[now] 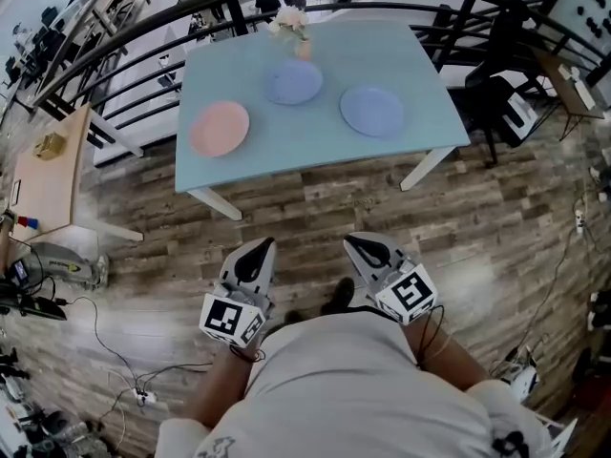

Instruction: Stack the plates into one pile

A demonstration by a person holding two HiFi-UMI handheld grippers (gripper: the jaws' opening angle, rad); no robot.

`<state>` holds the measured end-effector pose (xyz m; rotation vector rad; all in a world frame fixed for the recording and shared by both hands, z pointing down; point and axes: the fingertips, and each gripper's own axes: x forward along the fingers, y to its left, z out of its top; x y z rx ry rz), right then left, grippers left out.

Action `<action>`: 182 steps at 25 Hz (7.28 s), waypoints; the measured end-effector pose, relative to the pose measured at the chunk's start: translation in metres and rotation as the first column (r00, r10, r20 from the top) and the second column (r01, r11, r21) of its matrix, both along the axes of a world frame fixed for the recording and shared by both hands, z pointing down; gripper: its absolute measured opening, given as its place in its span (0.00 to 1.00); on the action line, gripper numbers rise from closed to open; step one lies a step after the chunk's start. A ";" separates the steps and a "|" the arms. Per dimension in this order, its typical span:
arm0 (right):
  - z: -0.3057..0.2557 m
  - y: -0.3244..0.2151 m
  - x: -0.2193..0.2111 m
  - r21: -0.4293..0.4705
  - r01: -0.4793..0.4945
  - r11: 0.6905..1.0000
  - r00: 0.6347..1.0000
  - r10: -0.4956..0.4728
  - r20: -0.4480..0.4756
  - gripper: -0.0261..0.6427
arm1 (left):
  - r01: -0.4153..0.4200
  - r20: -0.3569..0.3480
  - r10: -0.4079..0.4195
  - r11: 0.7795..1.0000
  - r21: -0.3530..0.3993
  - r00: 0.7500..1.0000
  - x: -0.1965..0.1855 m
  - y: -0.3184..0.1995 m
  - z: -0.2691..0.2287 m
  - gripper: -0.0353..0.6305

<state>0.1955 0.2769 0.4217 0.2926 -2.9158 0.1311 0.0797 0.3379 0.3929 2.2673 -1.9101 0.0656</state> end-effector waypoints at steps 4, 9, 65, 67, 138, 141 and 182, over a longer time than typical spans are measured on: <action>0.000 -0.028 0.007 -0.024 0.042 0.999 0.999 -0.042 0.000 0.05 | 0.025 0.035 -0.025 1.000 -0.003 0.999 0.011 -0.023 -0.004 0.06; -0.002 -0.048 0.009 -0.054 0.060 0.997 0.998 -0.059 0.017 0.05 | 0.046 0.054 -0.046 0.999 -0.002 0.998 0.017 -0.041 -0.008 0.06; 0.030 -0.165 -0.398 -0.137 0.067 0.988 0.975 -0.094 -0.201 0.24 | -0.016 -0.078 0.017 1.000 0.006 0.997 -0.369 -0.163 0.019 0.06; 0.034 -0.170 -0.402 -0.149 0.066 0.987 0.973 -0.097 -0.210 0.24 | -0.015 -0.080 0.015 1.000 -0.005 0.997 -0.372 -0.165 0.021 0.06; 0.337 -0.325 -0.504 -0.603 -0.231 0.764 0.745 -0.259 -0.614 0.07 | 0.201 -0.178 -0.312 0.864 -0.462 0.933 -0.465 -0.264 0.223 0.06; 0.337 -0.323 -0.503 -0.611 -0.240 0.755 0.754 -0.252 -0.607 0.07 | 0.207 -0.173 -0.314 0.866 -0.456 0.934 -0.465 -0.258 0.219 0.06; 0.195 -0.286 -0.342 -0.517 -0.450 0.728 0.867 0.219 -0.447 0.07 | -0.078 -0.011 0.077 0.975 -0.208 0.997 -0.370 -0.212 0.098 0.06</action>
